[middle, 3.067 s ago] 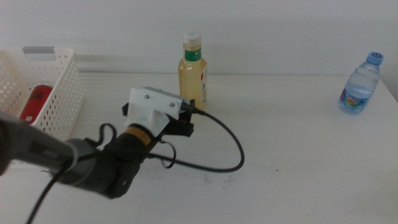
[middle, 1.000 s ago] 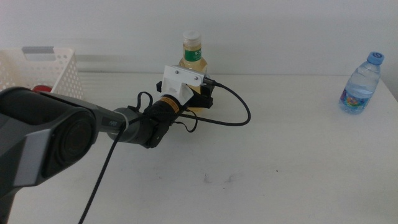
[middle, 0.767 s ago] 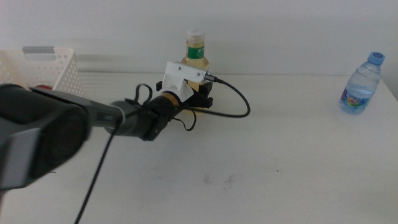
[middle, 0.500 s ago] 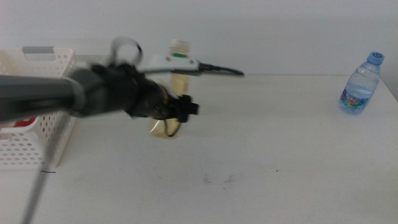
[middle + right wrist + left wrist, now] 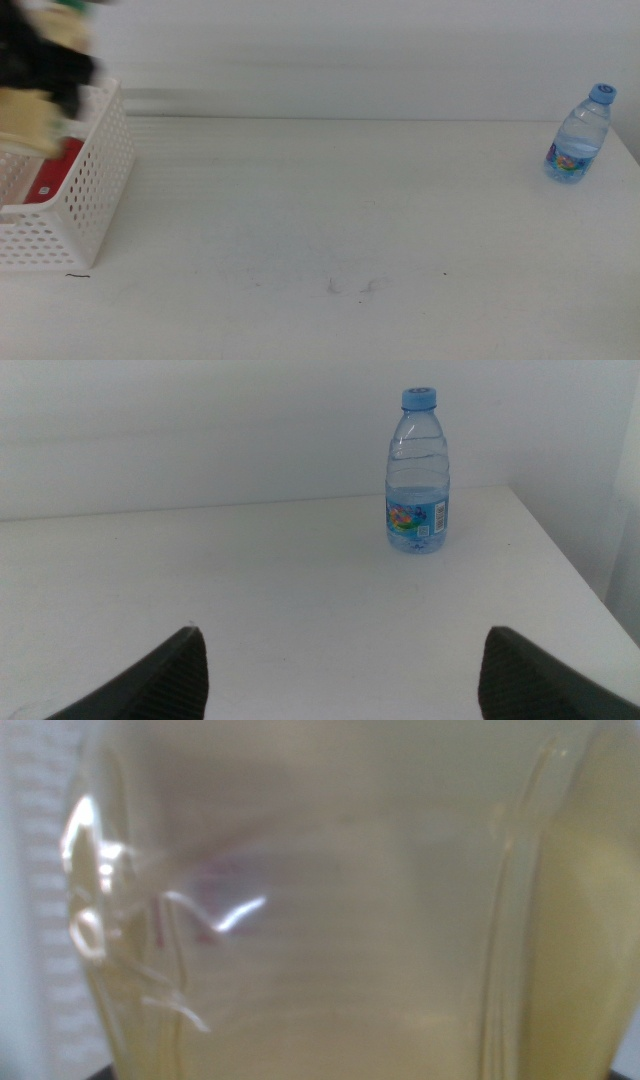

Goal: Use arms to grab the bottles and put them into the dustbin to the left of the table.

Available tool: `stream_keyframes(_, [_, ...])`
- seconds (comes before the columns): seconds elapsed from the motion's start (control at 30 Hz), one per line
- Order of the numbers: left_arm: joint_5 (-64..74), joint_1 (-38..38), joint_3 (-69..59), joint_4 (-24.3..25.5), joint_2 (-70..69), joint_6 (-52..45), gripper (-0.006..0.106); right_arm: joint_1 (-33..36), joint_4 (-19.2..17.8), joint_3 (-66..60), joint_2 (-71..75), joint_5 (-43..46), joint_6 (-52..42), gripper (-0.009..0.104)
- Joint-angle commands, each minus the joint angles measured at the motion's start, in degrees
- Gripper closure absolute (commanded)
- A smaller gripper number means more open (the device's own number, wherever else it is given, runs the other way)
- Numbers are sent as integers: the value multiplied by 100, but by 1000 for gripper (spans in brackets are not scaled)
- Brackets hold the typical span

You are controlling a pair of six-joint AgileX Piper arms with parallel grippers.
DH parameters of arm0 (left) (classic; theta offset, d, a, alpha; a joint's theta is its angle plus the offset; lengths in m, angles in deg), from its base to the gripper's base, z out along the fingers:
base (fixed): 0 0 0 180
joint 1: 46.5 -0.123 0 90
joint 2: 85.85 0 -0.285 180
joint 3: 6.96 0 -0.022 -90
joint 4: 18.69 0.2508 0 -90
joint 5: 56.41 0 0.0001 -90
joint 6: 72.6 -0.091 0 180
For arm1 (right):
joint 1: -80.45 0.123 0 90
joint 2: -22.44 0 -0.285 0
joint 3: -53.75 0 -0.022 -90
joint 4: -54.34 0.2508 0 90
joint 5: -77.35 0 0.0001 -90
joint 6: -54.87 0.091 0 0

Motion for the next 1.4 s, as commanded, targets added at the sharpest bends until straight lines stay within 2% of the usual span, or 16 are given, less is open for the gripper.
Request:
stream_keyframes(0.0, [-131,-701,456,-409,298,-656,102,-21,-49,-21,27,1,-21,7])
stream_keyframes(0.07, [-314,-1128,651,-887,649,-905,102,-21,-49,-21,27,1,-21,7])
stream_keyframes(0.13, [-314,-1361,770,-1089,956,-1039,102,-21,-49,-21,27,1,-21,7])
stream_keyframes(0.3, [-381,-1458,829,-1074,1563,-1405,102,-21,-49,-21,27,1,-21,7])
stream_keyframes(0.43, [-530,-1458,829,-1080,1893,-1417,92,-21,-49,-21,27,1,-21,7])
stream_keyframes(0.53, [-566,-1458,829,-1153,2069,-1466,67,-21,-49,-21,27,1,-21,7])
stream_keyframes(0.6, [-571,-1458,829,-1153,2149,-1469,46,-21,-49,-21,27,1,-21,7])
stream_keyframes(0.7, [-571,-1458,829,-1108,2180,-1570,7,-21,-49,-21,27,1,-21,7])
stream_keyframes(0.83, [-206,-1398,842,-1131,1905,-1400,7,-21,-49,-21,27,1,-21,7])
stream_keyframes(1.0, [23,-989,832,-1277,788,-1402,7,-21,-49,-21,27,1,-21,7])
stream_keyframes(1.1, [23,-607,824,-2271,-210,-1647,7,-21,-49,-21,27,1,-21,7])
stream_keyframes(1.2, [23,-82,560,-3445,-1270,-2631,7,-21,-49,-21,27,1,-21,7])
stream_keyframes(1.27, [23,309,251,-3833,-1933,-2966,7,-21,-49,-21,27,1,-21,7])
stream_keyframes(1.37, [-469,893,-369,-3859,-2822,-2903,7,-21,-49,-21,27,1,-21,7])
